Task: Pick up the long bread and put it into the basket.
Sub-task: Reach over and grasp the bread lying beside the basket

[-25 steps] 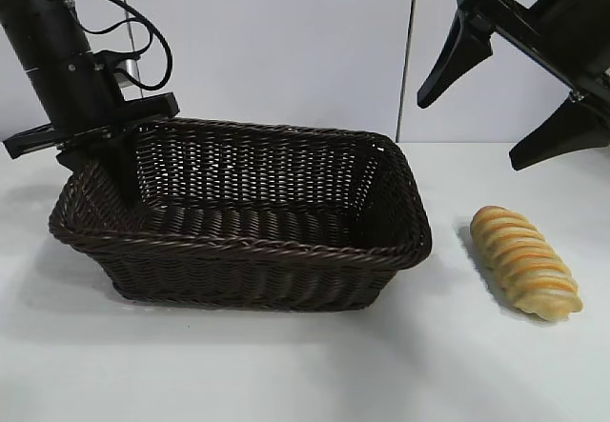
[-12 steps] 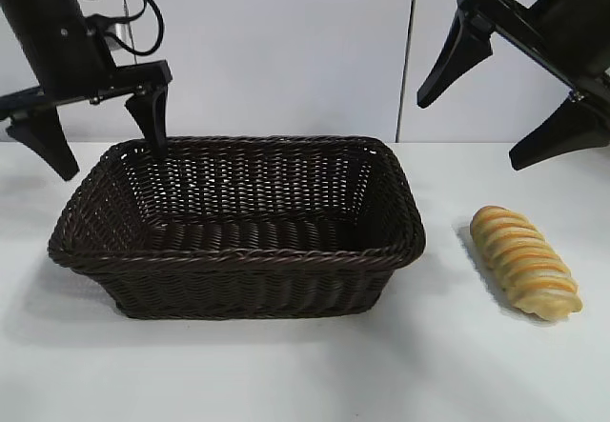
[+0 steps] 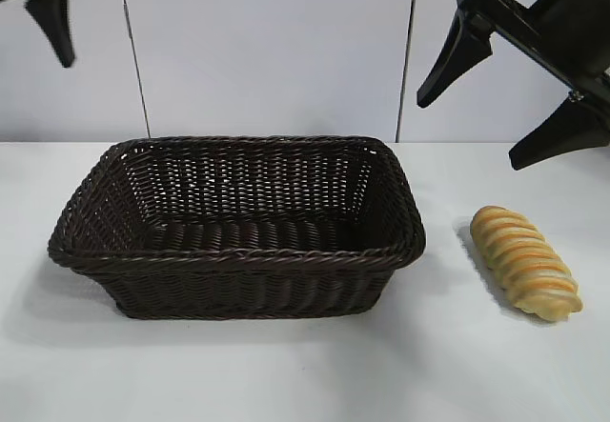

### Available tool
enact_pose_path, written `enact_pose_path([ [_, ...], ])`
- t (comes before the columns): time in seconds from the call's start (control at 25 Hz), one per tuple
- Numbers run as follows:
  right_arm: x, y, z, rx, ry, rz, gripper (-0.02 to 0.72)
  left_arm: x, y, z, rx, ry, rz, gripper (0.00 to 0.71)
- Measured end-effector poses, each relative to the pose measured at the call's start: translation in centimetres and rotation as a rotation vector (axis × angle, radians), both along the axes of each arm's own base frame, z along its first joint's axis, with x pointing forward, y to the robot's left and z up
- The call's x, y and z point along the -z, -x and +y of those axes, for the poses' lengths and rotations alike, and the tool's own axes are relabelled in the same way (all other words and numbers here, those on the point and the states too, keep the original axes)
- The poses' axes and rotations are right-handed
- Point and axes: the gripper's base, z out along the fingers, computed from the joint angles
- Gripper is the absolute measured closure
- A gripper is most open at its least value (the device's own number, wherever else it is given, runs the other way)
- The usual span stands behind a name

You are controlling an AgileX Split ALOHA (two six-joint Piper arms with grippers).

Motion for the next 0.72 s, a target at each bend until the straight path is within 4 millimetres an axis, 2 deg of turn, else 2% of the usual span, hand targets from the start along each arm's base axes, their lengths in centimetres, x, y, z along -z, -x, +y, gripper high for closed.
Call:
enact_pose_path([
  [0.04, 0.0, 0.0, 0.0, 0.0, 0.0, 0.0, 0.009, -0.7, 0.6, 0.7, -0.007, 0.015, -0.03, 0.016],
  [0.16, 0.0, 0.0, 0.0, 0.0, 0.0, 0.0, 0.009, -3.6, 2.5, 0.8, 0.015, 0.004, -0.127, 0.016],
  [0.32, 0.0, 0.0, 0.0, -0.001, 0.0, 0.0, 0.009, -8.4, 5.9, -1.3, 0.073, -0.078, -0.25, 0.016],
  [0.44, 0.0, 0.0, 0.0, -0.005, 0.002, -0.003, 0.009, -12.0, 9.2, -4.0, 0.117, -0.172, -0.329, 0.016],
  [0.56, 0.0, 0.0, 0.0, -0.009, 0.004, -0.004, 0.009, -15.3, 13.1, -7.9, 0.202, -0.34, -0.398, 0.016],
  [0.64, 0.0, 0.0, 0.0, -0.01, 0.003, -0.005, 0.009, -16.7, 15.7, -10.7, 0.278, -0.441, -0.443, 0.016],
  [0.72, 0.0, 0.0, 0.0, -0.012, 0.004, -0.007, 0.009, -17.5, 19.1, -12.4, 0.319, -0.527, -0.483, 0.016],
])
